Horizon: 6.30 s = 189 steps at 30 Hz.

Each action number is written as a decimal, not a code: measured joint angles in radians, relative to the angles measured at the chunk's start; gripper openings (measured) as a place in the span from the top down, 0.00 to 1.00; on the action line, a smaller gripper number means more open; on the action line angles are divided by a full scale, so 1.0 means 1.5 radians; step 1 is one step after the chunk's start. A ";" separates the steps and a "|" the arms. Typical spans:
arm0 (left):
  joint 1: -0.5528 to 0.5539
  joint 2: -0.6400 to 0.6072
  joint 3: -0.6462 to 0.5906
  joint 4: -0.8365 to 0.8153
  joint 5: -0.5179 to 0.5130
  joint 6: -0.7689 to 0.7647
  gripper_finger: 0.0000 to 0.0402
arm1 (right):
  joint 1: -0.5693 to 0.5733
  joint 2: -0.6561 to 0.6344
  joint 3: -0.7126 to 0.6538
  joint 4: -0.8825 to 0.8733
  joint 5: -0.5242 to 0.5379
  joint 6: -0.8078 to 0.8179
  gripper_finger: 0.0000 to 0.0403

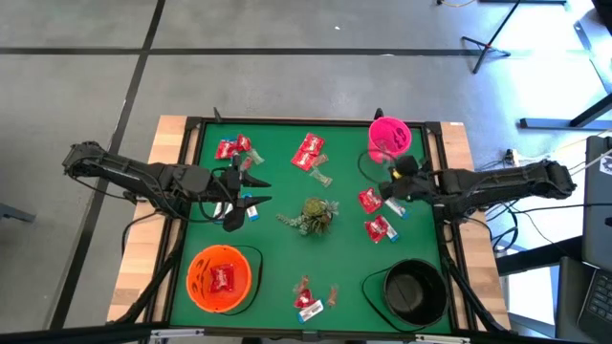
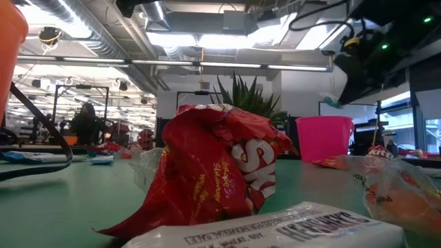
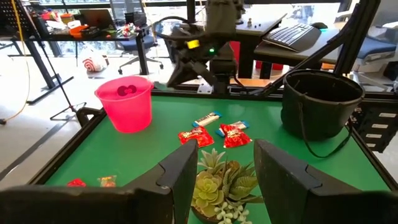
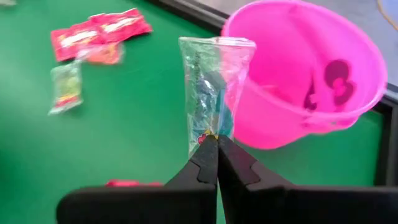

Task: Sort candy
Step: Put the blue gummy into the pink bucket, then put the white chocolate into the black bucket

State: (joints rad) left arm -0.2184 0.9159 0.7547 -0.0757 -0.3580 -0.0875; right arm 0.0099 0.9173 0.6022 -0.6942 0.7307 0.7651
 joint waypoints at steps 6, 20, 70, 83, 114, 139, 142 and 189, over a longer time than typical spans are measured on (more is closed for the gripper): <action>0.000 0.000 0.000 0.000 0.000 0.000 0.63 | -0.132 -0.005 0.004 0.069 -0.086 -0.147 1.00; 0.000 0.000 0.000 -0.001 0.000 0.007 0.63 | -0.409 -0.004 0.052 0.078 -0.305 -0.308 1.00; 0.000 0.000 0.000 0.001 0.006 -0.028 0.63 | 0.073 -0.043 -0.027 -0.188 -0.454 0.047 0.69; 0.000 0.000 0.000 0.001 0.006 -0.028 0.63 | 0.072 0.069 -0.050 -0.155 -0.391 0.051 0.40; -0.001 0.000 0.000 0.001 0.006 -0.028 0.63 | 0.072 0.143 -0.134 -0.035 -0.373 0.068 0.54; -0.001 0.000 0.000 -0.002 0.008 -0.028 0.63 | 0.072 0.067 0.016 -0.137 -0.378 0.059 0.76; -0.001 0.000 0.000 -0.002 0.008 -0.028 0.63 | 0.072 0.046 0.049 -0.151 -0.387 0.058 0.75; -0.001 0.174 0.001 0.287 0.131 0.100 0.63 | 0.412 -0.054 0.138 0.206 -0.428 0.069 0.74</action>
State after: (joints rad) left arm -0.2195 1.1770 0.7555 0.3541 -0.1619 0.0620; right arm 0.6273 0.8356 0.8093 -0.3852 0.0880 0.8688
